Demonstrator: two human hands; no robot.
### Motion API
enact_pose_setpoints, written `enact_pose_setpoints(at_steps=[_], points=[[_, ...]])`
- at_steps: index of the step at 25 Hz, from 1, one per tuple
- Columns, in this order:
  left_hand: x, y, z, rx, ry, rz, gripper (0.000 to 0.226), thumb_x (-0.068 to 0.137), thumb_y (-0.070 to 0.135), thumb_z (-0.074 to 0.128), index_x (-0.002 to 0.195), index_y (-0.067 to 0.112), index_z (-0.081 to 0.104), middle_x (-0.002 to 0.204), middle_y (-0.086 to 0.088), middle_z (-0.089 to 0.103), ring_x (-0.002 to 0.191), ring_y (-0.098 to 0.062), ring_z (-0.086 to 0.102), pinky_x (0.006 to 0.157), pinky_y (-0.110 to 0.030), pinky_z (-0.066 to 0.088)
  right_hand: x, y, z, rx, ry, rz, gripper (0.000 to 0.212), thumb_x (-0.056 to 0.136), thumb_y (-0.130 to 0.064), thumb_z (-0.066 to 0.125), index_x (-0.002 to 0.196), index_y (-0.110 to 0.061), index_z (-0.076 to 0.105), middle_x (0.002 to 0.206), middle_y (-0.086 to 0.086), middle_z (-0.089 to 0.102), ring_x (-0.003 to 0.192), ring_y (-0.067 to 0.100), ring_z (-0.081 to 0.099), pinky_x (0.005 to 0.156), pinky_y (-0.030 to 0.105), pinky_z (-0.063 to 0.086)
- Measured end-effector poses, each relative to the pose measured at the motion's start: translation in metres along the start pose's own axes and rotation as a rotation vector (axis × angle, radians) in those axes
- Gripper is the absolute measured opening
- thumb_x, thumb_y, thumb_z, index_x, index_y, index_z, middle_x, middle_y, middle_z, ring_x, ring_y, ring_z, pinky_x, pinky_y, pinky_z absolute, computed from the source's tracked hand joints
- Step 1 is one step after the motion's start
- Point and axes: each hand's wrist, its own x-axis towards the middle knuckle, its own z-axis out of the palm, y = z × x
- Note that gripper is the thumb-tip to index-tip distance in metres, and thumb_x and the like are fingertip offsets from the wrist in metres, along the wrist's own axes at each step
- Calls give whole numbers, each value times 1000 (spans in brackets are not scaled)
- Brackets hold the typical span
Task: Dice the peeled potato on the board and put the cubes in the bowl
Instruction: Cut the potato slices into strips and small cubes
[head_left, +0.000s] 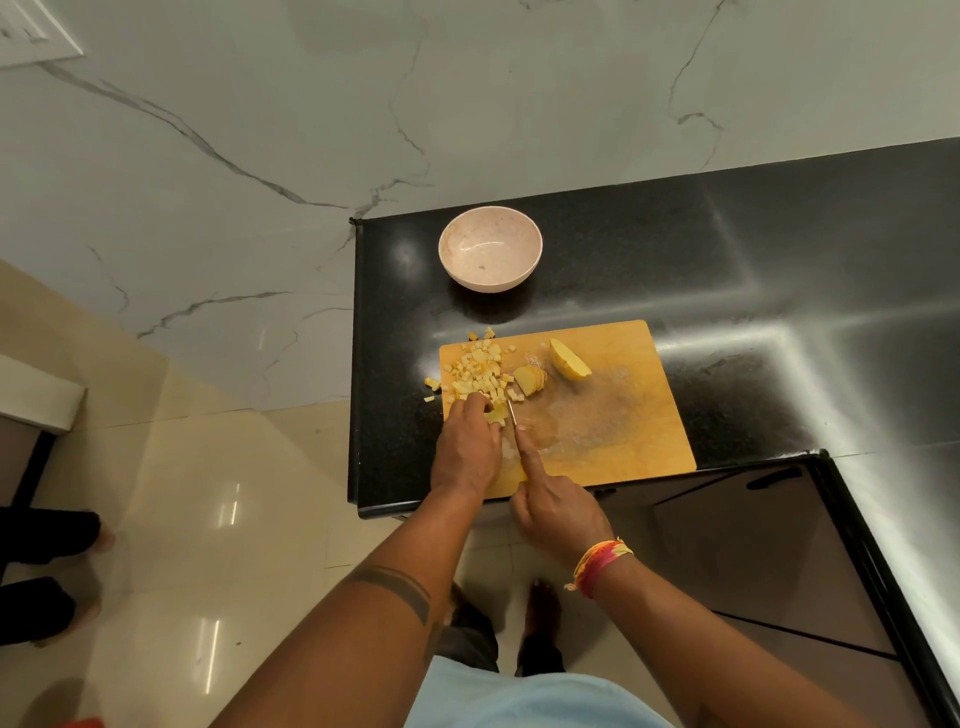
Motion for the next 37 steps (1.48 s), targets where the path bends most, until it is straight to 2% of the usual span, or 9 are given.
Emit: enact_pose_setpoints(at_steps=[7,10,12,15,17,20,28,35,37], points=[[1,5,-8,-12,38,42,7,101,22,55,107,20,58,106,4,54,90,-13,54,73,-28,47,4,8,-12,61,48,20,80,99,-28,41,161,-35,-9,62,-1,57,53,22,56,54,43,51],[8,16,-4,-42,46,87,8,101,22,55,106,21,60,105,5,55,91,-14,56,76,-32,53,6,18,-18,93,68,59,80,98,-25,44,162,-33,-3,60,-1,56,51,22,55,49,41,47],[17,27,1,-58,34,120,13,100,22,55,111,21,62,108,3,55,95,-17,57,79,-35,54,8,21,-24,115,95,64,80,98,-23,45,163,-31,0,58,-3,54,47,19,51,43,32,36],[32,39,8,-24,3,144,32,99,23,60,132,20,60,125,0,54,116,-20,53,95,-38,52,13,25,-30,119,135,68,80,97,-20,47,163,-29,3,56,-4,51,46,16,47,43,28,26],[41,42,12,2,-29,119,45,98,26,65,141,21,55,135,0,51,126,-21,47,104,-39,48,17,28,-33,124,133,63,80,97,-19,47,163,-30,3,57,-3,51,47,18,49,43,28,26],[51,41,16,20,-67,107,47,96,24,68,141,22,54,138,0,54,129,-23,45,107,-39,45,20,30,-36,146,128,64,80,97,-20,47,163,-31,3,59,-2,54,48,19,52,44,28,30],[53,37,9,-74,-85,155,43,95,16,65,136,28,59,130,4,48,113,-18,59,99,-35,54,21,31,-39,175,114,32,80,97,-22,46,163,-33,1,60,-1,56,50,20,53,47,38,45],[40,48,8,-302,-71,134,32,92,12,69,120,26,67,122,7,61,96,-5,64,86,-22,57,11,34,-44,176,125,60,80,98,-21,46,163,-35,2,59,-1,55,47,17,50,45,33,38],[26,49,15,-373,-96,93,31,90,14,72,118,28,69,115,8,67,93,-1,64,84,-26,59,4,38,-42,183,118,84,78,98,-21,46,163,-34,4,59,-3,55,47,15,50,43,28,33]])
